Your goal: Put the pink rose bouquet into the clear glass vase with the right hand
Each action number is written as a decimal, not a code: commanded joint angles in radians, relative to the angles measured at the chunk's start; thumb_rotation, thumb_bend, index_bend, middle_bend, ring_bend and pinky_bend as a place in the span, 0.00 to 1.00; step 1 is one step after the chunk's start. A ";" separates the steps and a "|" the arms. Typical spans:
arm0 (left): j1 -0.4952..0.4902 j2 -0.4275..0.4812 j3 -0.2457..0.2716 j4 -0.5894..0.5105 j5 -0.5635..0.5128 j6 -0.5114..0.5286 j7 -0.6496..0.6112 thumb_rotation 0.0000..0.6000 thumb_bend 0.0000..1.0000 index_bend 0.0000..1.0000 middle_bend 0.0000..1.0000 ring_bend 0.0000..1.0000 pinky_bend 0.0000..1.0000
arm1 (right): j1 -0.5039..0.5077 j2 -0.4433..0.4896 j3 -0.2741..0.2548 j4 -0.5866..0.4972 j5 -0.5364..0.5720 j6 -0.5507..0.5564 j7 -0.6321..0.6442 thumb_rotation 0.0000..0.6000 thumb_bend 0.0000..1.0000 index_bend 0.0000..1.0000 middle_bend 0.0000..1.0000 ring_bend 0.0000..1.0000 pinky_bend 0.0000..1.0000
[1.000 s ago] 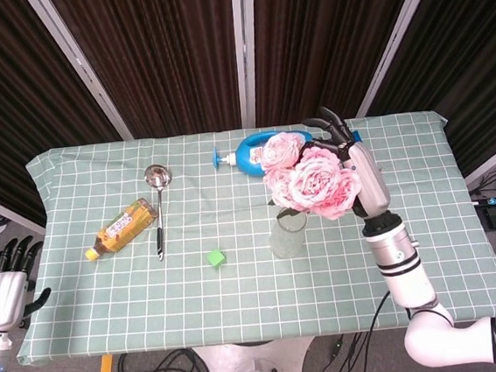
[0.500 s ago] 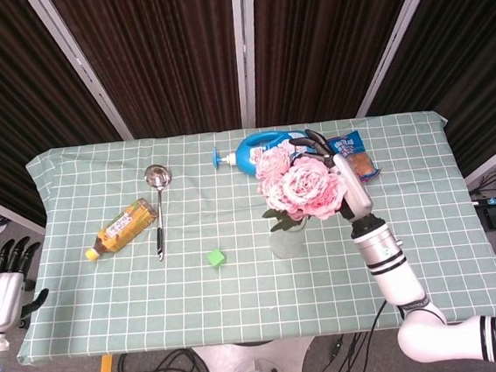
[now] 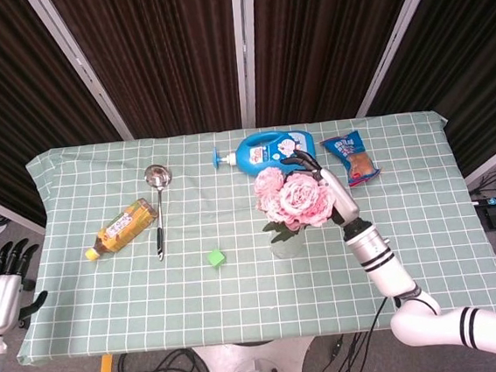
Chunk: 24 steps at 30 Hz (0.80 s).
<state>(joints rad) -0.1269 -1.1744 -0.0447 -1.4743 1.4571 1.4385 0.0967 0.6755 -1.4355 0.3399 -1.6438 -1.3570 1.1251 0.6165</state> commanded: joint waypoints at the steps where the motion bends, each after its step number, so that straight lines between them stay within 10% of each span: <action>1: 0.001 0.000 0.001 0.005 0.000 -0.001 -0.002 1.00 0.21 0.14 0.08 0.04 0.19 | 0.003 -0.008 -0.007 0.025 -0.013 -0.006 0.019 1.00 0.20 0.59 0.56 0.17 0.00; 6: 0.002 -0.001 -0.001 0.009 0.002 0.004 -0.006 1.00 0.21 0.14 0.08 0.04 0.19 | 0.013 0.006 -0.022 0.041 -0.047 -0.031 0.065 1.00 0.09 0.49 0.49 0.10 0.00; 12: 0.002 0.000 0.000 0.009 0.003 0.003 -0.005 1.00 0.21 0.14 0.08 0.04 0.18 | 0.028 0.055 -0.055 0.039 -0.069 -0.099 0.112 1.00 0.00 0.14 0.24 0.00 0.00; 24: 0.002 0.002 -0.002 0.003 0.005 0.005 -0.001 1.00 0.21 0.14 0.08 0.04 0.19 | -0.004 0.154 -0.083 -0.010 -0.112 -0.061 0.075 1.00 0.00 0.00 0.05 0.00 0.00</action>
<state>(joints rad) -0.1254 -1.1722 -0.0462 -1.4711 1.4624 1.4436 0.0952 0.6837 -1.3118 0.2663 -1.6363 -1.4576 1.0552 0.7079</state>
